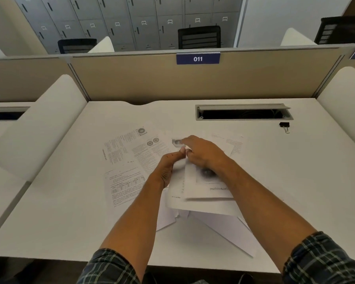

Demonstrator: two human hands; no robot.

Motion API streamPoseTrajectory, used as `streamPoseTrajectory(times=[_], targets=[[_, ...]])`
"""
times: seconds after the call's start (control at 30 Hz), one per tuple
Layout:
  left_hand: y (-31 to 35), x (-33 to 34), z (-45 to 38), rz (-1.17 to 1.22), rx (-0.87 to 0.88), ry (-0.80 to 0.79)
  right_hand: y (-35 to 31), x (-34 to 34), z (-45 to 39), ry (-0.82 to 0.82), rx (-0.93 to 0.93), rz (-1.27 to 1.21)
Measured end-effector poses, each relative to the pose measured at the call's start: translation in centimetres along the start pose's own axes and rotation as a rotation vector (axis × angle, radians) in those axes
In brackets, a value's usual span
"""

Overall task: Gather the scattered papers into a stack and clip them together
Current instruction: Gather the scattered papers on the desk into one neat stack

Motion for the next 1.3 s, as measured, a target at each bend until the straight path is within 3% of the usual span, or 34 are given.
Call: streamPoseTrajectory(times=[0.33,0.47,0.57,0.63,0.73,0.87,1.07,1.3], targets=[[0.1,-0.3,-0.2,-0.128,-0.047,0.070,1.2,0.7,1.0,0.273,0.126,-0.487],[0.4,-1.0,-0.5,-0.092,-0.037,0.059,5.1,-0.9,1.1,0.424,0.351,-0.718],[0.9,-1.6,-0.4,-0.044,-0.013,0.058,8.7,-1.4,1.9,0.368,0.635,-0.892],[1.1,-1.8,-0.5,-0.025,-0.004,0.057,10.5,-0.9,2.7,0.245,0.714,-1.083],[1.3,-1.7,-0.6,-0.021,0.010,0.042,12.0,0.8,3.6,0.132,0.616,-1.404],[1.5,-1.5,-0.5,-0.052,0.023,0.029,13.1,1.7,3.8,0.335,0.356,-1.648],[1.3,-1.6,-0.2,-0.040,0.028,0.108,12.6,0.0,3.9,0.329,0.072,-1.437],[2.7,-2.5,0.3,0.045,0.097,0.009,10.1,-0.4,3.9,0.383,-0.182,-1.272]])
Point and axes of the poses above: each hand's wrist, its own z-axis away from the middle knuckle, its own x-axis out of the palm, y = z × x, the point moved 1 cm from there along -z, towards the middle knuckle, and after that the axes turned 12 degrees about -z, right-handed, at the moved point
